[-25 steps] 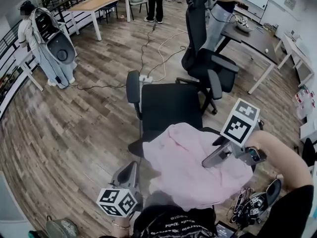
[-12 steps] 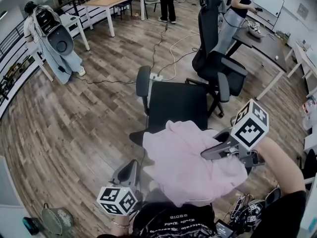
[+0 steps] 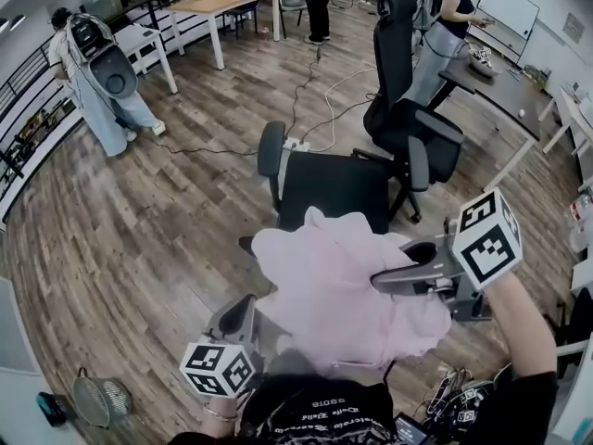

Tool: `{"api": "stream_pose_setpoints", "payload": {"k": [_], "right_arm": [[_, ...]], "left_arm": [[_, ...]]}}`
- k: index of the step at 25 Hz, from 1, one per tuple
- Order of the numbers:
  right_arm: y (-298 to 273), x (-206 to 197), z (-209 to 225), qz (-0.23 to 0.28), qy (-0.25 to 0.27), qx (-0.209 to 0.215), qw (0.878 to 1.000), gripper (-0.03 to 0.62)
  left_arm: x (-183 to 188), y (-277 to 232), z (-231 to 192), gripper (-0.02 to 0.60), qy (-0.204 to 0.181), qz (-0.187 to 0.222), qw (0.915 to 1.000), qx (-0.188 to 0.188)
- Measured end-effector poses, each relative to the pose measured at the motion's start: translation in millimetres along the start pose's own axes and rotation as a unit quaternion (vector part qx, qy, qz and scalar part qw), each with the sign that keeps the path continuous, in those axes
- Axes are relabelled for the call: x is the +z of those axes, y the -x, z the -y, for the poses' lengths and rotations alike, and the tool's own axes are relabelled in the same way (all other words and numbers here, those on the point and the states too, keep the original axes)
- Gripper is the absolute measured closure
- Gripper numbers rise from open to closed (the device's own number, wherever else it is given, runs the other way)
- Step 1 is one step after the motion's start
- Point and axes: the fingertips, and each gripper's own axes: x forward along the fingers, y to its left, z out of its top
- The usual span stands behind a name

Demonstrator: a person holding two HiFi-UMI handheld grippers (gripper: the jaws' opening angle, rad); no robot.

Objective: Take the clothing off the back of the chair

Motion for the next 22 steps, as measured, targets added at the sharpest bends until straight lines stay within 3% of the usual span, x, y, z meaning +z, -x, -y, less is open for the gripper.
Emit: {"api": "stream_pose_setpoints", "payload": {"k": [7,12,17,22], "right_arm": [[11,-3,-22,0.088,0.014,0.003,0.996,0.505],[21,-5,-25,0.135,0.026,-0.033,0.99,0.505],[28,-7,-39,0.197,0.054,-0.086,0.975,0.507],[34,-12,-63,0.244,0.069,-0.093,0.963,0.508]], "left_arm": [[12,21,29,0.572,0.011,0.032,0.9991,-0.024],[30,34,53,0.572,-0.012,0.055,0.9978,-0.034],[33,48,66,0.572,-0.01,0.068,0.9974,-0.025],[33,64,84,0.572,-0.03,0.081,0.996,-0.026]]}}
